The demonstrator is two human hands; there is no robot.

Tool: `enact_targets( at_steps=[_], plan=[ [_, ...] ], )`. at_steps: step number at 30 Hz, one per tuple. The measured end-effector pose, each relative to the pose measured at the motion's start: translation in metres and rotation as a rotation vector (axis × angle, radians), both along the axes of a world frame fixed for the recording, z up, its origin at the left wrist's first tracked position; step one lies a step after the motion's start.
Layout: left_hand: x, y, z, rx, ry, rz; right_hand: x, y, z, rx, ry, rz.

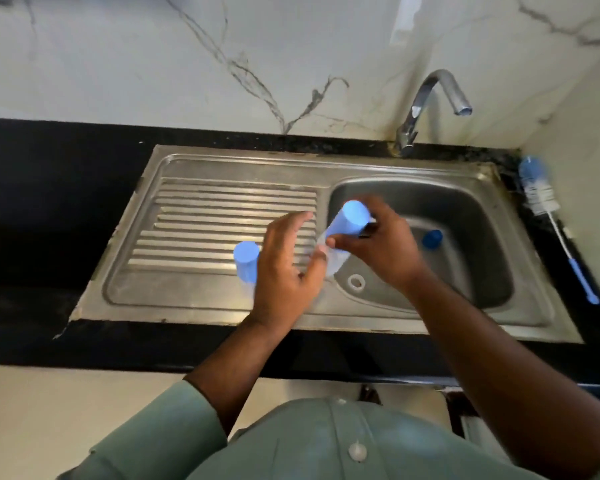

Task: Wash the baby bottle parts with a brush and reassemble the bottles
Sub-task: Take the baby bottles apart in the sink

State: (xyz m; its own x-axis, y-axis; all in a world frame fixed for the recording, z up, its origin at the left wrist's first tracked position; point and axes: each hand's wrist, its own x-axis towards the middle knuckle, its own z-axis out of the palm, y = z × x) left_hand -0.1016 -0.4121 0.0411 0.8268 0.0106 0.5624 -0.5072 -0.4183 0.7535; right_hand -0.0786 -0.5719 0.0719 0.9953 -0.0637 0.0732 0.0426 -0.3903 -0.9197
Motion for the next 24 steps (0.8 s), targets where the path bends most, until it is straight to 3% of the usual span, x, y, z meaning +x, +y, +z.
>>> enact_targets(
  at_steps=[3, 7, 11, 16, 19, 24],
  plan=[
    [0.010, -0.037, 0.006, -0.025, 0.264, -0.132, -0.003, -0.023, 0.033, -0.070, -0.055, -0.049],
    [0.031, -0.081, 0.009, -0.130, 0.301, -0.210, 0.001, -0.054, 0.045, -0.115, -0.054, -0.063],
    [0.054, -0.123, 0.004, -0.200, 0.462, -0.415, 0.012, -0.108, 0.038, -0.101, -0.009, -0.012],
    [0.080, -0.169, -0.030, -0.120, 0.686, -0.540, 0.037, -0.203, 0.046, 0.238, -0.112, -0.101],
    [0.083, -0.200, -0.052, -0.178, 0.688, -0.411, 0.065, -0.256, 0.024, 0.034, -0.123, 0.008],
    [0.097, -0.240, -0.084, -0.145, 0.667, -0.353, 0.096, -0.303, -0.086, -0.356, 0.056, 0.052]
  ],
)
